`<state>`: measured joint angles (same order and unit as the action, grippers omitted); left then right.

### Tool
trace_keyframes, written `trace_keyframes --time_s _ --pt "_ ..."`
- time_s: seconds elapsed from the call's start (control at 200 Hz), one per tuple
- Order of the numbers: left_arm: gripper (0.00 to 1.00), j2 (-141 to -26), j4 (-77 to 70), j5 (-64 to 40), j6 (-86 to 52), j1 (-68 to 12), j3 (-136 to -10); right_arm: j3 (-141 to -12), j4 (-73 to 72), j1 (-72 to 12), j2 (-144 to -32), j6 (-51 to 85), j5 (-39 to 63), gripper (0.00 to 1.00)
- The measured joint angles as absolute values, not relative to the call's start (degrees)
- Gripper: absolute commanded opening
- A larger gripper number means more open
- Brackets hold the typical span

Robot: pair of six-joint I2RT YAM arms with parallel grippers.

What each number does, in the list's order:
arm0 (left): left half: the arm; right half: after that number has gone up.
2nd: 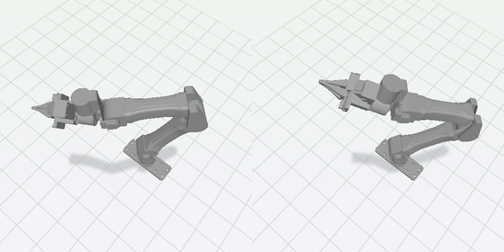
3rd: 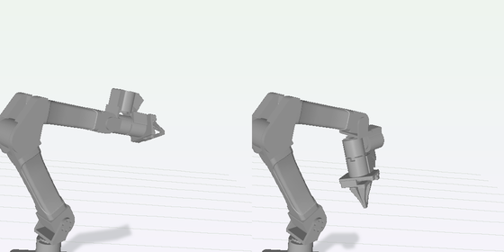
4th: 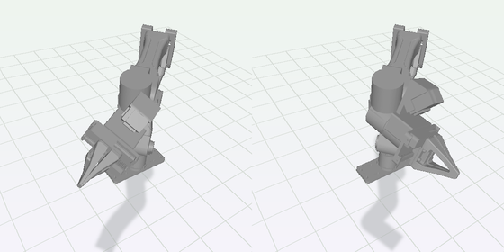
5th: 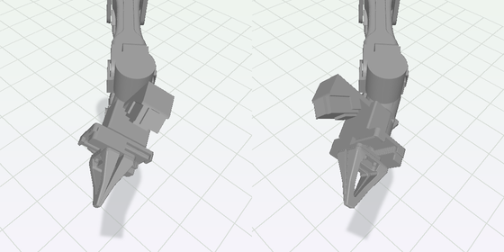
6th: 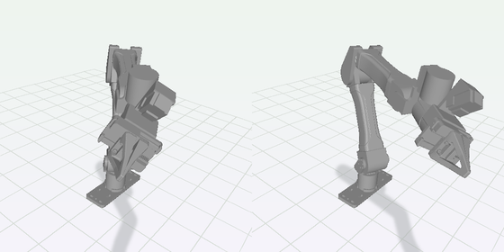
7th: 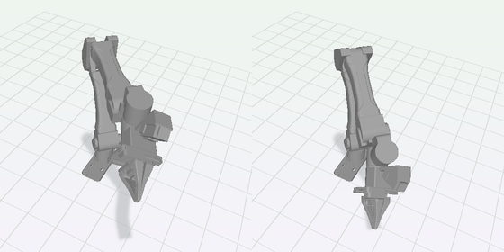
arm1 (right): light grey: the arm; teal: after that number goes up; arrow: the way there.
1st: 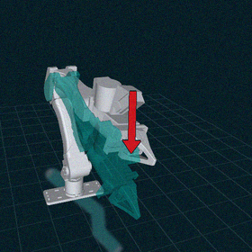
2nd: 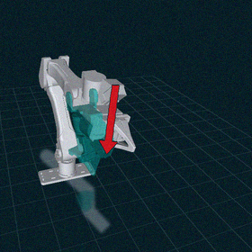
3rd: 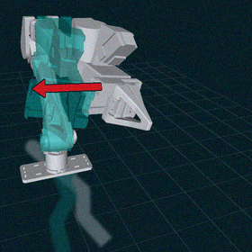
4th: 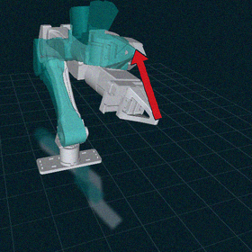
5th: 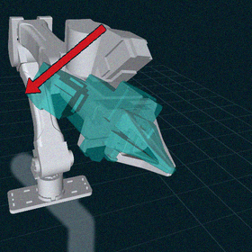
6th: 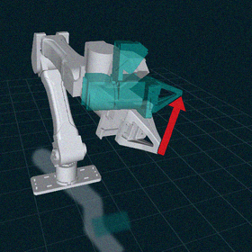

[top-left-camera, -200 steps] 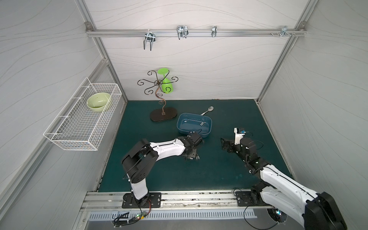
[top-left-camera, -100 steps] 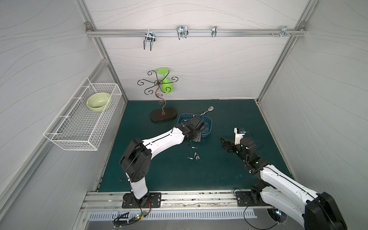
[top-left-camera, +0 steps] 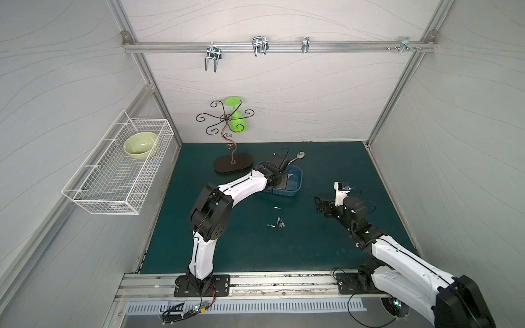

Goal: Put the bit on the desktop into the storage box
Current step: Place the screwdriver bit in the storage box.

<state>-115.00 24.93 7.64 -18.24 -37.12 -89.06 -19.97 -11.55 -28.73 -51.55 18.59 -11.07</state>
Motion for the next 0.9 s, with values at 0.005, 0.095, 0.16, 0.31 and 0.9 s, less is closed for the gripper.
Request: trace_keyframes --time_s 0.005,0.095,0.16,0.31,0.9 --pt "0.24 -115.1 24.9 7.6 -18.2 -37.1 -89.1 -20.0 -11.6 -28.7 -51.5 18.6 -11.1 0.99" --pt "0.47 -115.8 24.5 7.2 -17.2 -36.6 -90.5 -20.0 -11.5 -28.7 -51.2 18.5 -10.9 0.99" --pt "0.6 -116.0 24.3 7.0 -16.9 -36.2 -91.5 -20.0 -11.5 -28.7 -50.7 18.5 -10.7 0.99" --pt "0.67 -116.0 23.5 6.9 -16.2 -35.8 -92.1 -20.0 -11.5 -28.7 -50.1 18.5 -10.4 0.99" --pt "0.72 -96.9 22.7 4.4 -18.6 -37.6 -71.6 -20.0 -11.5 -28.7 -50.1 18.5 -9.1 0.99"
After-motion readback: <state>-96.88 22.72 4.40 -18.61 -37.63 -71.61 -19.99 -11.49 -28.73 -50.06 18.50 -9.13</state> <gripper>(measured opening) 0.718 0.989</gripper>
